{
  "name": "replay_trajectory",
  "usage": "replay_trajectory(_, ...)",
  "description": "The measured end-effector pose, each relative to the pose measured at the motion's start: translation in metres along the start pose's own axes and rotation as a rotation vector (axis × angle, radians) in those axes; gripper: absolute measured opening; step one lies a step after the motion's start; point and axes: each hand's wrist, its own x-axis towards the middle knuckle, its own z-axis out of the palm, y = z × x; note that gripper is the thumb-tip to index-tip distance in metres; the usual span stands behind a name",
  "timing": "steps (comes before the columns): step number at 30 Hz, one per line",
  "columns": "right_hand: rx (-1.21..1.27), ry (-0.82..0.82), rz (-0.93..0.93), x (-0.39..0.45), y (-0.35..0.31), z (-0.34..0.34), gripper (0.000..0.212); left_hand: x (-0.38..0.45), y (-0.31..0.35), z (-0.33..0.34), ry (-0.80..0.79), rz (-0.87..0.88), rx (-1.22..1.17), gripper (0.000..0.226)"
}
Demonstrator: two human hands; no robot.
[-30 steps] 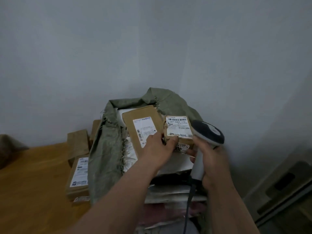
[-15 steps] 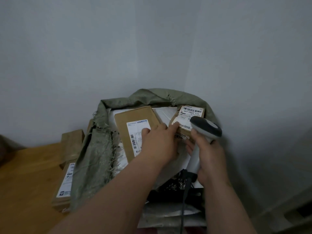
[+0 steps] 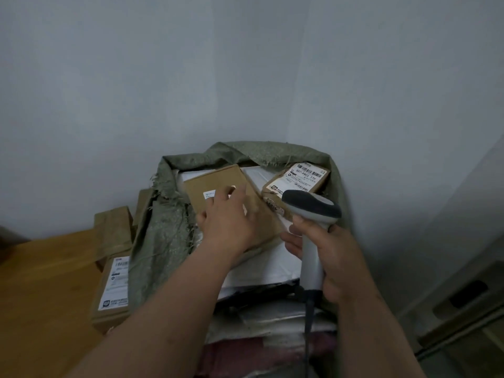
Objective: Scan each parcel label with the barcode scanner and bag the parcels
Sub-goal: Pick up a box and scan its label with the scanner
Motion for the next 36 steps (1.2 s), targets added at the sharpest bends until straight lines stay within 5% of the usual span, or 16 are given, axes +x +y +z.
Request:
replay_trajectory(9,-0.101,-0.201,-0.013,-0.105,0.034,0.129,0.019,-0.088,-0.118,-0.102,0.086,-0.118,-0.168,0.052)
replay_trajectory(21,-0.322,-0.450,0.130,-0.234,0.159,0.342,0.026,-0.246,-0.371,-0.231,0.152,-0.620,-0.279,0.046)
replay_trajectory(36,-0.411,-0.784,0.327,-0.253,0.247,0.506,0.025,-0.301,-0.535,-0.296,0.412,-1.056,-0.314,0.054)
